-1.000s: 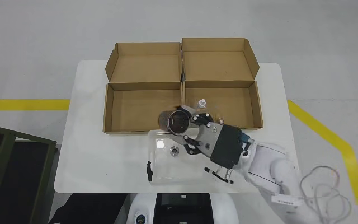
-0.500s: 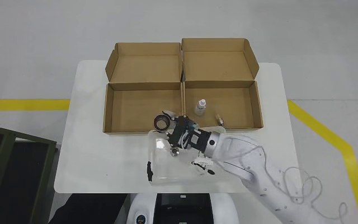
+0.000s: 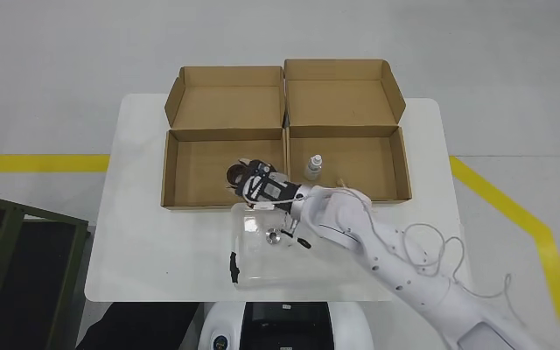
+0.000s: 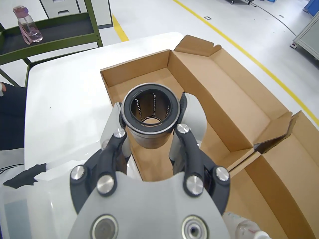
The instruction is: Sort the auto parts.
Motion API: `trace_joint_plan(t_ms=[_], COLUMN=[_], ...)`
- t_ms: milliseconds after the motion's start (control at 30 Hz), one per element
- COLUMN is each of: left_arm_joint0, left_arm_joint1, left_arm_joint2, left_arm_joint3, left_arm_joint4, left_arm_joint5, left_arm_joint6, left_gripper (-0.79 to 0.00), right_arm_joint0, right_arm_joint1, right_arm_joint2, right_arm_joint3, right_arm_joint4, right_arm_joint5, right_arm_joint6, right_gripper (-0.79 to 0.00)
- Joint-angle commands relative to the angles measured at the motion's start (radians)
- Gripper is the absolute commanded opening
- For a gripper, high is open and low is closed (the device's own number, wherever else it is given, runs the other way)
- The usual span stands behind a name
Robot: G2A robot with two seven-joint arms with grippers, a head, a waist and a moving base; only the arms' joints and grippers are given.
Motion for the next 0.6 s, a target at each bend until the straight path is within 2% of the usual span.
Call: trace_joint_plan(t_ms=[0,567], left_arm_joint0=[0.000,0.000], left_arm_joint1=[0.000,0.000], left_arm_joint2=[0.000,0.000], left_arm_joint3=[0.000,0.000], left_arm_joint4=[0.000,0.000], left_arm_joint5=[0.000,0.000], left_arm_joint6=[0.000,0.000], left_gripper=[0.000,0.000], right_arm_joint0=[0.028,0.158], right_arm_joint1=[-0.017,-0.139], right_arm_joint2=[-0.023,-0.144], right_arm_joint3=[0.040,0.316], right_arm_joint4=[0.005,0.040], right_arm_joint5=[0.010,0.050], right_arm_joint6=[0.005,0.043], right_gripper=[-0.785,-0.785])
